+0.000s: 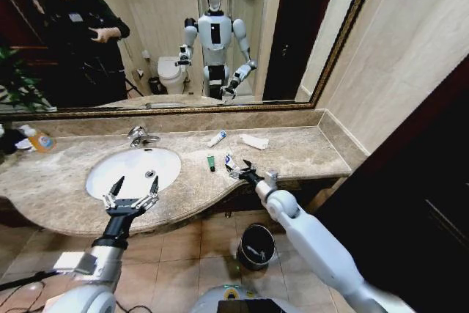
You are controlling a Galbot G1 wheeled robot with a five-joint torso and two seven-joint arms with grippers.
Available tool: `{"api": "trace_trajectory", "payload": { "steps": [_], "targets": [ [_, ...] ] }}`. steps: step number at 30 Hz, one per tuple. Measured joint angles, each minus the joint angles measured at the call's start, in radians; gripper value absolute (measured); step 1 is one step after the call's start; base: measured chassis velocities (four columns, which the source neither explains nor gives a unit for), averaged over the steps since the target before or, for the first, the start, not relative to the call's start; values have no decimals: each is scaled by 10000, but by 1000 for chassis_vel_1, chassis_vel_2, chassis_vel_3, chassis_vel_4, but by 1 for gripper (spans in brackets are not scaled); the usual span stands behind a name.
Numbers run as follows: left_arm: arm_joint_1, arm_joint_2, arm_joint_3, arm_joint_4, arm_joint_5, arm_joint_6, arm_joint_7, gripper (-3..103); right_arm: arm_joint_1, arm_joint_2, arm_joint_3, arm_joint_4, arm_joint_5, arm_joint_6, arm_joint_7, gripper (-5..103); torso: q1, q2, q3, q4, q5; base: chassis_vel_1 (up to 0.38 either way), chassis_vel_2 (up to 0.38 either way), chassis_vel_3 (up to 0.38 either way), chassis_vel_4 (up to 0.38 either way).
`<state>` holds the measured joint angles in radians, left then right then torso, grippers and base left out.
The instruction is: Pick up the trash from the sink and place it in the trash bin.
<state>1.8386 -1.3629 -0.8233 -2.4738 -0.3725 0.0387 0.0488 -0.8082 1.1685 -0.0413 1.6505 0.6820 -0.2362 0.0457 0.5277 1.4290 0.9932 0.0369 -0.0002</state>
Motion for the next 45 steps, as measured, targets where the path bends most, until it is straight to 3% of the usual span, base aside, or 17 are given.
{"api": "trace_trajectory", "payload": {
  "steps": [5,10,13,15,19,23,25,29,45],
  "targets": [
    [0,0,0,0,0,0,0,100,202,-29,-223,-373,150,-19,3,93,0,0,0,-1,0,0,0,0,0],
    [0,0,0,0,0,0,0,100,337,-115,-354,-584,253,38,-4,72,0,0,0,-1,1,0,0,0,0],
    [0,0,0,0,0,0,0,100,347,-126,-364,-582,255,56,-4,66,0,0,-1,-1,0,0,0,0,0],
    [0,0,0,0,0,0,0,100,326,-130,-378,-537,247,86,-4,56,-1,0,-1,-1,1,0,0,0,0],
    [0,0,0,0,0,0,0,100,265,-129,-400,-504,157,115,-11,45,-1,0,-1,-1,1,0,0,0,0],
    [0,0,0,0,0,0,0,100,136,-116,-481,-529,-430,371,-149,24,-1,0,-1,-1,1,0,0,0,0],
    [0,0,0,0,0,0,0,100,118,-122,-490,-510,-453,379,-150,24,-1,1,-1,-1,1,0,0,0,0],
    [0,0,0,0,0,0,0,100,-53,-196,-446,-222,-550,411,-142,3,-1,0,-1,-1,1,0,0,0,0],
    [0,0,0,0,0,0,0,100,-1963,-899,982,2038,-1030,909,-115,0,-1,3,-1,-2,1,0,0,0,0]
  ]
}}
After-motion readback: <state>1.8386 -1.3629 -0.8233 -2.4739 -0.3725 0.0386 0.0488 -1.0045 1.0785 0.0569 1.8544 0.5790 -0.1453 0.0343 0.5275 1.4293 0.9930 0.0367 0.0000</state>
